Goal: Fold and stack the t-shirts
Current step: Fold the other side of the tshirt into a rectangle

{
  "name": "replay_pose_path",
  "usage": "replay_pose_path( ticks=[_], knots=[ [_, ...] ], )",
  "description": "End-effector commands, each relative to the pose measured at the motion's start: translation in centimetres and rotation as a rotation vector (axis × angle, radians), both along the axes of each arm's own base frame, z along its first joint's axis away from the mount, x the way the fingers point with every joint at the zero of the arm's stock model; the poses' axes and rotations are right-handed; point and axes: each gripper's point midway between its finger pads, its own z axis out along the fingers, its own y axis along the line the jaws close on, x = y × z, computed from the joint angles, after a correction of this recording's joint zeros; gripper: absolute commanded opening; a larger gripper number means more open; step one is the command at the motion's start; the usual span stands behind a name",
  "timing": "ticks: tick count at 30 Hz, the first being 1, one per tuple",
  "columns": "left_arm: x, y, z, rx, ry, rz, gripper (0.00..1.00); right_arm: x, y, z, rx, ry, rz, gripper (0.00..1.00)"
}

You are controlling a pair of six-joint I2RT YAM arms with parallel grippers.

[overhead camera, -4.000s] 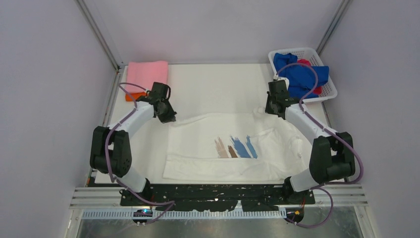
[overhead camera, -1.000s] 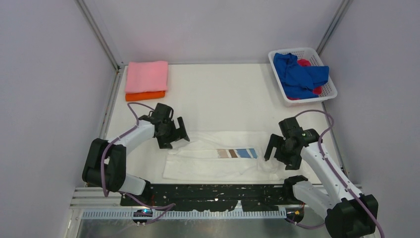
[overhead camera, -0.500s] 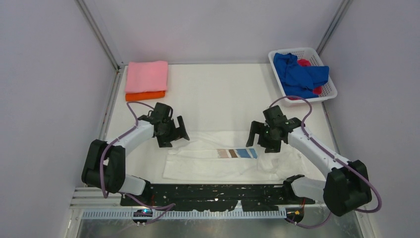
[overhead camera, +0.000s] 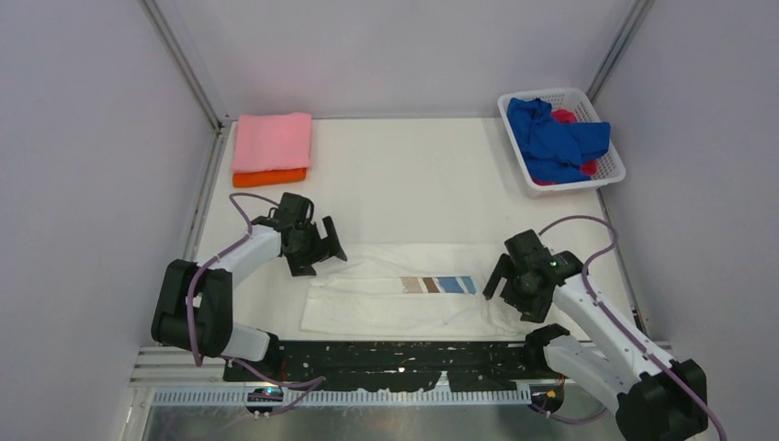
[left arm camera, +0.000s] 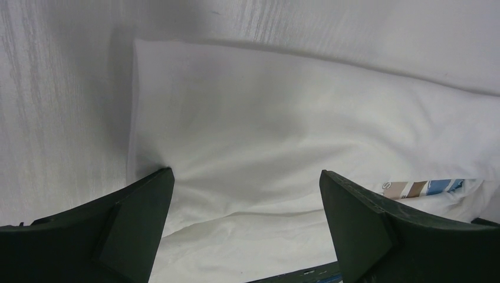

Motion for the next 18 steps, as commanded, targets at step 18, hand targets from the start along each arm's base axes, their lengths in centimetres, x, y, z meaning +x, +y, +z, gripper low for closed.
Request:
replay_pose_path(
  ticks=[18],
  knots=[
    [1.9, 0.9, 4.8, 0.007, -0.14, 0.005, 0.99, 7.6, -1.3, 4.7, -0.004, -0.372, -0.189, 0.96]
  ],
)
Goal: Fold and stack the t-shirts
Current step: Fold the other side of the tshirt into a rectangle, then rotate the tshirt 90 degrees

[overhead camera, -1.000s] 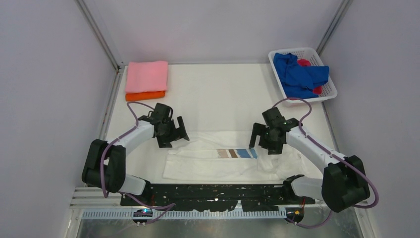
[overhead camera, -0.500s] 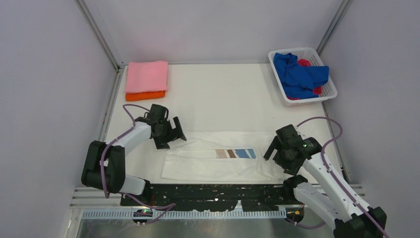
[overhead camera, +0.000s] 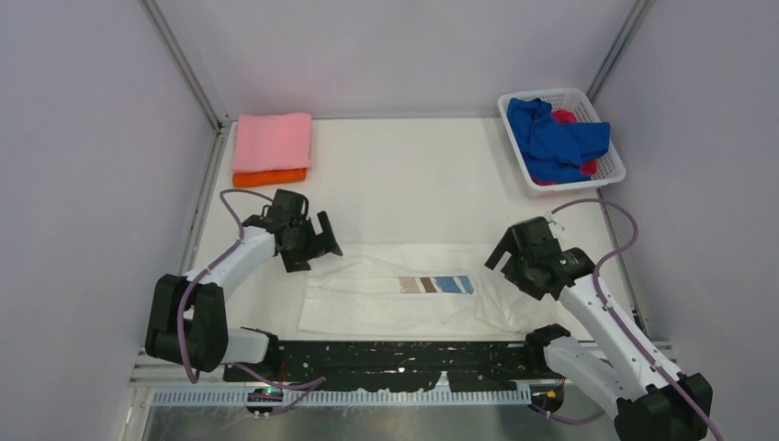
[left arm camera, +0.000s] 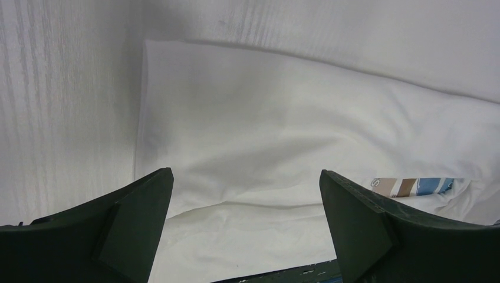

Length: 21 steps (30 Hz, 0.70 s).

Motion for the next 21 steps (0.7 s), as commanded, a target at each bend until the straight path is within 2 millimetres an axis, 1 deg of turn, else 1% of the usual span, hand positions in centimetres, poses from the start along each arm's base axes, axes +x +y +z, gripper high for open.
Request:
replay_pose_path(
  ticks=[1, 2, 3, 4, 5, 8, 10, 11, 12, 13, 14, 15, 16, 17, 18, 19, 20, 21],
  knots=[
    [2.0, -0.5, 3.5, -0.027, -0.112, -0.022, 1.0, 2.5, -1.3, -1.7, -0.018, -0.045, -0.102, 0.95],
    [2.1, -0.8, 3.8, -0.036, -0.119, -0.032, 1.0, 2.3, -1.1, -2.8, 0.005, -0.027, -0.103, 0.95],
    [2.1, -1.2, 4.2, -0.046, -0.129, -0.049, 1.0, 2.3, -1.3, -3.3, 0.022, -0.022, -0.126, 0.95],
    [2.1, -1.7, 4.4, -0.058, -0.137, -0.074, 1.0, 2.2, -0.8, -4.4, 0.055, -0.016, -0.125, 0.95],
    [2.1, -2.3, 4.6, -0.072, -0.14, -0.097, 1.0, 2.2, -0.7, -4.9, 0.084, -0.005, -0.146, 0.95],
    [2.0, -4.3, 4.6, -0.133, -0.136, -0.17, 1.0, 2.4, -0.6, -7.0, 0.114, 0.012, -0.185, 0.95],
    [1.7, -5.6, 3.8, -0.182, -0.104, -0.206, 1.0, 2.9, -0.7, -7.9, 0.114, 0.022, -0.192, 0.96],
    [1.4, -6.1, 3.4, -0.206, -0.085, -0.218, 1.0, 3.5, -0.6, -8.0, 0.118, 0.011, -0.195, 0.95],
    [1.2, -6.3, 2.8, -0.215, -0.064, -0.219, 1.0, 3.5, -0.6, -8.8, 0.109, 0.037, -0.191, 0.95],
    [1.0, -6.3, 2.2, -0.219, -0.048, -0.218, 1.0, 4.3, -0.3, -8.7, 0.121, 0.023, -0.183, 0.96],
    [0.7, -6.3, 1.4, -0.219, -0.029, -0.215, 1.0, 4.2, -0.2, -9.6, 0.115, 0.057, -0.175, 0.95],
    [0.4, -6.2, 0.8, -0.216, -0.01, -0.208, 1.0, 5.2, 0.4, -9.3, 0.139, 0.038, -0.157, 0.95],
    [0.0, -6.0, 0.2, -0.21, 0.007, -0.204, 1.0, 5.3, 0.6, -10.1, 0.135, 0.072, -0.14, 0.95],
    [-0.4, -5.7, -0.5, -0.197, 0.026, -0.196, 1.0, 6.6, 1.2, -9.5, 0.155, 0.046, -0.122, 0.95],
    [-0.9, -5.2, -1.0, -0.181, 0.044, -0.184, 1.0, 6.8, 1.9, -10.1, 0.174, 0.08, -0.088, 0.95],
    [-1.3, -4.8, -1.6, -0.164, 0.059, -0.17, 1.0, 8.6, 2.5, -9.1, 0.193, 0.041, -0.065, 0.96],
    [-1.6, -4.4, -2.0, -0.15, 0.07, -0.156, 1.0, 9.1, 3.1, -9.5, 0.202, 0.06, -0.035, 0.95],
    [-2.0, -4.0, -2.3, -0.139, 0.079, -0.146, 1.0, 11.4, 3.8, -8.2, 0.218, 0.009, -0.012, 0.96]
  ],
)
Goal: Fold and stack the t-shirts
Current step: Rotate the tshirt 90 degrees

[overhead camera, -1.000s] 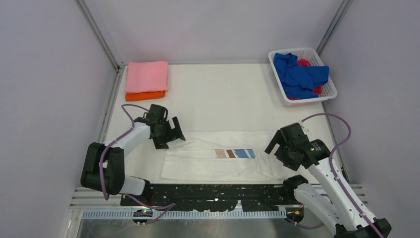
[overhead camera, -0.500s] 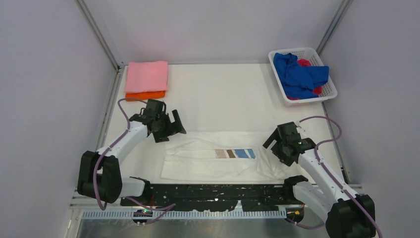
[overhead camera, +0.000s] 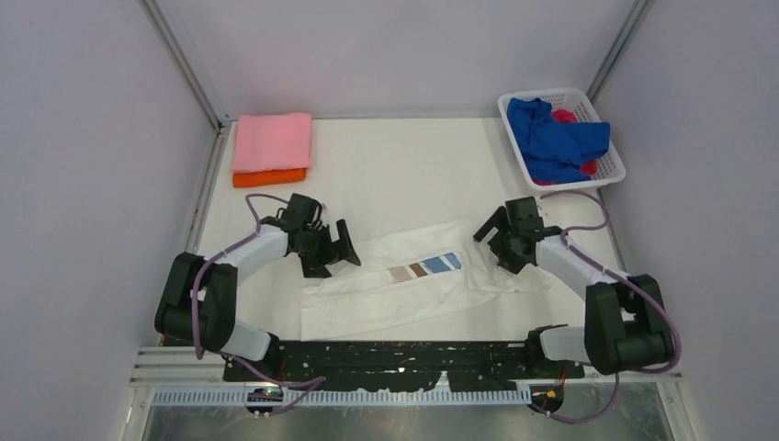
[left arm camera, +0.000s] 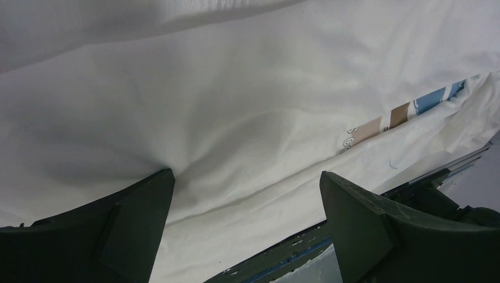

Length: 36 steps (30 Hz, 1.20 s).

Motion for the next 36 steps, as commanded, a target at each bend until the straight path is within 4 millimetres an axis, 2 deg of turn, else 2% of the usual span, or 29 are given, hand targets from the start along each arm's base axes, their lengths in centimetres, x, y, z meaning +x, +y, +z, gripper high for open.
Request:
replay_pose_path(
  ticks=[1, 2, 3, 4, 5, 6, 9, 10, 11, 12, 13, 14, 15, 16, 17, 18, 19, 20, 24, 27, 31, 36],
  knots=[
    [-1.1, 1.1, -1.1, 0.03, 0.016, 0.03, 1.0, 3.8, 3.6, -1.3, 0.089, -0.008, 0.143, 0.95],
    [-1.5, 1.5, -1.3, 0.043, 0.018, 0.042, 1.0, 6.5, 4.3, 0.5, 0.079, -0.062, 0.176, 0.95],
    [-1.9, 1.9, -1.5, 0.057, 0.02, 0.055, 1.0, 7.1, 5.1, -0.6, 0.063, -0.024, 0.205, 0.95],
    [-2.1, 2.2, -1.4, 0.069, 0.011, 0.071, 1.0, 9.4, 6.3, -0.2, 0.054, -0.035, 0.25, 0.95],
    [-2.4, 2.5, -1.4, 0.075, 0.011, 0.086, 1.0, 10.3, 7.1, -0.2, 0.059, -0.031, 0.273, 0.95],
    [-2.6, 2.6, -1.4, 0.074, 0.008, 0.104, 1.0, 12.6, 8.4, -0.3, 0.055, -0.038, 0.306, 0.95],
    [-2.8, 1.5, -1.3, -0.009, 0.001, 0.169, 1.0, 17.4, 10.2, -0.3, 0.041, -0.052, 0.32, 0.95],
    [-2.6, 1.0, -1.1, -0.033, -0.016, 0.182, 1.0, 19.9, 11.0, -0.2, 0.042, -0.065, 0.321, 0.95],
    [-2.5, 0.6, -0.9, -0.046, -0.033, 0.19, 1.0, 20.5, 11.4, -0.4, 0.047, -0.045, 0.33, 0.95],
    [-2.3, 0.3, -0.8, -0.052, -0.05, 0.193, 1.0, 23.2, 12.4, 0.0, 0.054, -0.072, 0.348, 0.95],
    [-2.2, -0.1, -0.6, -0.052, -0.064, 0.192, 1.0, 23.1, 13.0, -0.4, 0.065, -0.027, 0.366, 0.96],
    [-2.1, -0.4, -0.5, -0.052, -0.072, 0.19, 1.0, 25.8, 14.2, 0.3, 0.07, -0.067, 0.39, 0.96],
    [-2.2, -1.1, -0.3, -0.061, -0.083, 0.18, 1.0, 27.3, 15.2, 2.5, 0.086, -0.097, 0.408, 0.95],
    [-2.3, -1.6, -0.3, -0.063, -0.085, 0.177, 1.0, 27.3, 16.1, 0.2, 0.103, -0.049, 0.424, 0.95],
    [-2.4, -1.9, -0.5, -0.065, -0.084, 0.177, 1.0, 28.6, 17.0, 2.1, 0.124, -0.085, 0.434, 0.96],
    [-2.7, -2.6, -0.5, -0.079, -0.082, 0.167, 1.0, 28.5, 18.0, 0.5, 0.158, -0.054, 0.437, 0.95],
    [-2.8, -3.2, -0.4, -0.095, -0.085, 0.158, 1.0, 29.5, 18.8, 1.7, 0.178, -0.088, 0.437, 0.95],
    [-3.0, -3.7, -0.6, -0.1, -0.082, 0.148, 1.0, 29.3, 20.0, 1.0, 0.22, -0.071, 0.433, 0.95],
    [-4.3, -5.3, -1.1, -0.091, -0.062, 0.108, 1.0, 30.5, 23.3, 1.9, 0.297, -0.157, 0.419, 0.96],
    [-5.2, -6.6, -1.4, -0.097, -0.055, 0.078, 1.0, 32.5, 25.6, 2.8, 0.348, -0.257, 0.402, 0.95],
    [-6.3, -8.1, -1.6, -0.106, -0.042, 0.049, 1.0, 35.2, 27.2, 3.5, 0.402, -0.358, 0.367, 0.96],
    [-8.1, -8.0, -1.6, -0.057, -0.023, 0.026, 1.0, 37.0, 26.7, 3.4, 0.37, -0.429, 0.315, 0.95]
  ],
)
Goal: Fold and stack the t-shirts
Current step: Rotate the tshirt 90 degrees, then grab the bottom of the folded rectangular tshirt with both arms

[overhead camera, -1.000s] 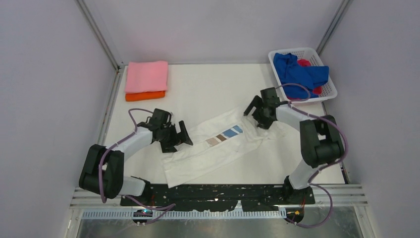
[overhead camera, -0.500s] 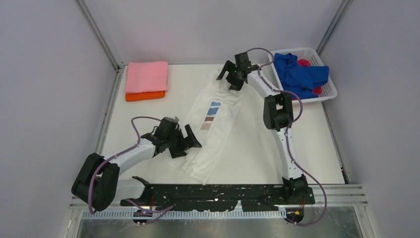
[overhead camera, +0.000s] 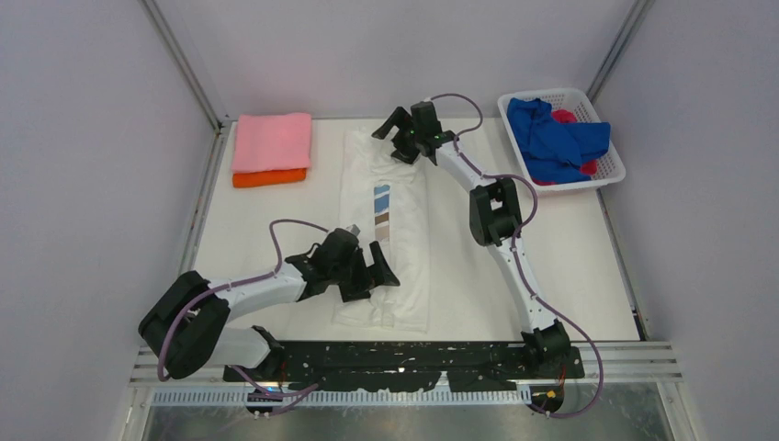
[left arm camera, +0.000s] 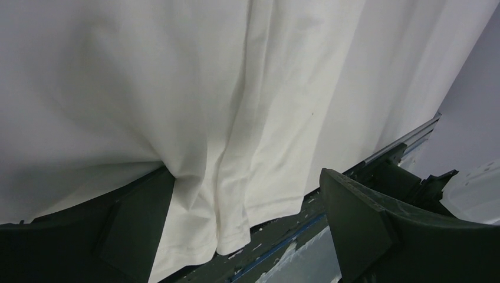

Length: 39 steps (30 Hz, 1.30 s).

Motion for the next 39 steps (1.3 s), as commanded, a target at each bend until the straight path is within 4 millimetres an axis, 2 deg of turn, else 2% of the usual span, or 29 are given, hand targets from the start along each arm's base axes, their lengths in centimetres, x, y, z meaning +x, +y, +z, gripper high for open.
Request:
replay_pose_path(
  ticks=[1, 3, 5, 7, 8, 9, 10, 11, 12, 14, 16, 18, 19, 20, 21, 22, 23, 24, 25, 26, 27, 28, 29, 30, 32, 35, 38, 39],
  knots=[
    [-3.0, 1.7, -2.1, 0.125, 0.071, -0.003, 1.0, 2.0, -0.3, -0.2, 0.001, -0.058, -0.079, 0.95],
    [-3.2, 1.8, -1.1, 0.124, 0.023, -0.014, 1.0, 2.6, -0.2, 1.5, 0.004, -0.109, -0.074, 0.95],
    [-3.1, 2.1, 0.2, 0.138, -0.039, -0.019, 1.0, 3.0, -0.1, 4.2, 0.006, -0.171, -0.059, 0.95],
    [-3.2, 2.7, 1.5, 0.147, -0.097, -0.032, 1.0, 2.9, -0.3, 7.4, -0.01, -0.237, -0.037, 0.95],
    [-3.2, 3.2, 1.9, 0.155, -0.117, -0.032, 1.0, 2.5, -0.5, 9.9, -0.025, -0.285, -0.02, 0.95],
    [-3.2, 3.8, 2.4, 0.164, -0.141, -0.027, 1.0, 2.2, -0.5, 11.0, -0.031, -0.307, -0.006, 0.95],
    [-3.1, 4.6, 2.7, 0.185, -0.163, -0.011, 1.0, 1.5, -0.7, 13.5, -0.048, -0.354, 0.012, 0.95],
    [-3.1, 5.4, 2.7, 0.207, -0.172, 0.006, 1.0, 1.1, -0.6, 14.6, -0.055, -0.376, 0.03, 0.95],
    [-3.2, 6.2, 2.9, 0.227, -0.186, 0.012, 1.0, 0.1, -0.8, 17.0, -0.074, -0.421, 0.061, 0.96],
    [-3.5, 7.7, 3.1, 0.271, -0.198, 0.021, 1.0, -1.9, -1.3, 19.5, -0.124, -0.458, 0.112, 0.95],
    [-4.2, 9.2, 2.6, 0.319, -0.18, 0.027, 1.0, -4.4, -2.4, 21.2, -0.178, -0.468, 0.15, 0.96],
    [-4.7, 10.1, 1.8, 0.335, -0.157, 0.034, 1.0, -7.5, -3.9, 21.7, -0.231, -0.465, 0.171, 0.95],
    [-5.0, 10.3, 1.5, 0.332, -0.146, 0.03, 1.0, -10.0, -4.8, 21.1, -0.268, -0.45, 0.192, 0.95],
    [-5.2, 10.6, 1.1, 0.334, -0.134, 0.027, 1.0, -11.6, -5.8, 22.7, -0.291, -0.474, 0.174, 0.95],
    [-5.5, 10.8, 0.8, 0.332, -0.125, 0.026, 0.98, -14.4, -6.5, 20.6, -0.336, -0.431, 0.199, 0.96],
    [-5.7, 10.9, 0.6, 0.33, -0.117, 0.021, 0.96, -15.6, -7.4, 19.4, -0.373, -0.407, 0.183, 0.95],
    [-5.8, 10.7, 0.5, 0.319, -0.112, 0.011, 0.93, -18.6, -8.4, 18.0, -0.393, -0.373, 0.187, 0.95],
    [-6.1, 10.4, 0.4, 0.303, -0.107, -0.004, 0.9, -19.8, -9.3, 16.8, -0.416, -0.347, 0.166, 0.95],
    [-6.4, 10.0, 0.3, 0.284, -0.096, -0.02, 0.86, -22.5, -10.3, 14.7, -0.413, -0.297, 0.157, 0.96],
    [-6.6, 9.5, 0.2, 0.261, -0.087, -0.04, 0.83, -23.8, -10.8, 13.8, -0.411, -0.276, 0.152, 0.96],
    [-7.1, 9.2, 0.0, 0.247, -0.065, -0.062, 0.79, -26.2, -11.5, 11.7, -0.406, -0.229, 0.161, 0.95],
    [-7.6, 9.3, -0.5, 0.25, -0.044, -0.072, 0.75, -27.4, -11.7, 11.0, -0.404, -0.21, 0.166, 0.95],
    [-7.9, 9.5, -0.8, 0.258, -0.026, -0.077, 0.72, -29.5, -12.1, 9.5, -0.402, -0.179, 0.184, 0.96],
    [-8.3, 9.8, -1.2, 0.273, -0.004, -0.08, 0.68, -30.4, -12.2, 9.0, -0.404, -0.168, 0.196, 0.96],
    [-9.0, 10.0, -1.7, 0.277, 0.025, -0.088, 0.61, -33.9, -12.8, 7.1, -0.43, -0.113, 0.236, 0.96],
    [-9.5, 10.4, -2.5, 0.278, 0.047, -0.074, 0.56, -37.0, -13.0, 5.6, -0.439, -0.074, 0.287, 0.97],
    [-9.5, 10.3, -2.6, 0.266, 0.042, -0.07, 0.5, -40.9, -12.7, 4.0, -0.427, -0.026, 0.364, 1.0],
    [-9.5, 10.3, -2.6, 0.265, 0.043, -0.069, 0.46, -41.6, -12.8, 3.8, -0.426, -0.015, 0.375, 1.0]
  ],
)
